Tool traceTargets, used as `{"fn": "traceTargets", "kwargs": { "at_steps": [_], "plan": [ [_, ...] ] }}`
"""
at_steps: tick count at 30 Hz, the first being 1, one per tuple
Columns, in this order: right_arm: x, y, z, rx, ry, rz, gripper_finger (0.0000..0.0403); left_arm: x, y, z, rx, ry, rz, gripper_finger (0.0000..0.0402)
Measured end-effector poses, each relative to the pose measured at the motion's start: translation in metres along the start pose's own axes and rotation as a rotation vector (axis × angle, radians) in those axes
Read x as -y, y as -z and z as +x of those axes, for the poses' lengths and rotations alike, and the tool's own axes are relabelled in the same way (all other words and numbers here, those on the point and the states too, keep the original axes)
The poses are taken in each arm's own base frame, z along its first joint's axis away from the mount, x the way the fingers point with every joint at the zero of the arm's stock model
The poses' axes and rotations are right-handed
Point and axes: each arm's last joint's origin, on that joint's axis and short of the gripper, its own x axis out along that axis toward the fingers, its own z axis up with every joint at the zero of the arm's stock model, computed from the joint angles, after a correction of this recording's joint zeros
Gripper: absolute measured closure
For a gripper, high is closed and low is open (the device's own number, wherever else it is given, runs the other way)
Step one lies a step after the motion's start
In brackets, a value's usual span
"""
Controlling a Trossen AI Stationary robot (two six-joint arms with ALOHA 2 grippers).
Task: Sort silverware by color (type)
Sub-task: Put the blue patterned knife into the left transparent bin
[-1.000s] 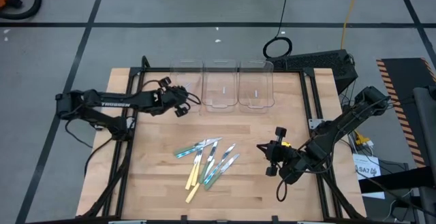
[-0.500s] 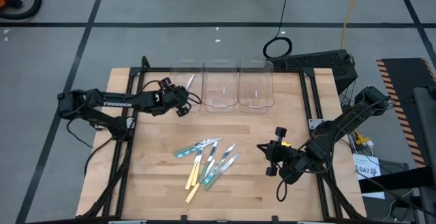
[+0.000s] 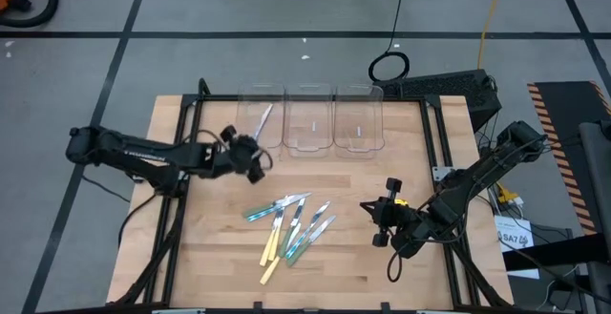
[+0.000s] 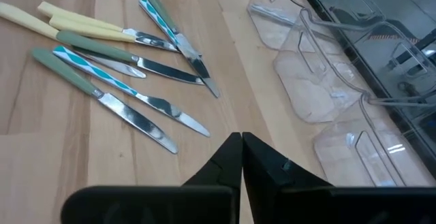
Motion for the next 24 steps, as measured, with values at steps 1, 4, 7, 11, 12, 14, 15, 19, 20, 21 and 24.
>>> {"fn": "traceTargets", "kwargs": {
  "at_steps": [1,4,7,11,12,14,15,19,20,21,24],
  "plan": [
    [0.0,0.0,0.0,-0.001,0.0,-0.001,0.0394,0.006,0.003,-0.004,-0.006,0.023,0.019,0.0213],
    [0.0,0.0,0.0,-0.002,0.001,-0.004,0.0394,0.023,0.008,-0.017,0.018,0.098,0.069,0.0213],
    [0.0,0.0,0.0,-0.002,0.001,-0.004,0.0394,0.038,0.014,-0.031,0.036,0.168,0.104,0.0213],
    [0.0,0.0,0.0,-0.003,0.001,-0.004,0.0394,0.054,0.025,-0.046,0.036,0.245,0.117,0.0213],
    [0.0,0.0,0.0,-0.003,0.001,-0.004,0.0394,0.059,0.029,-0.049,0.027,0.259,0.113,0.0213],
    [0.0,0.0,0.0,-0.004,0.002,-0.007,0.0394,0.067,0.038,-0.056,0.0,0.285,0.111,0.0213],
    [0.0,0.001,0.0,-0.005,0.002,-0.008,0.0394,0.072,0.044,-0.059,-0.014,0.298,0.118,0.0213],
    [0.0,0.001,0.0,-0.004,0.002,-0.011,0.0394,0.092,0.07,-0.071,-0.053,0.297,0.171,0.0213],
    [0.0,0.001,0.0,-0.005,0.002,-0.009,0.0394,0.096,0.076,-0.074,-0.036,0.28,0.174,0.0213],
    [0.0,0.001,0.0,-0.005,0.002,-0.01,0.0394,0.101,0.082,-0.077,-0.015,0.266,0.179,0.0213],
    [0.0,0.001,0.0,-0.004,0.003,-0.016,0.0394,0.114,0.101,-0.084,0.035,0.24,0.194,0.0213]
  ]
}}
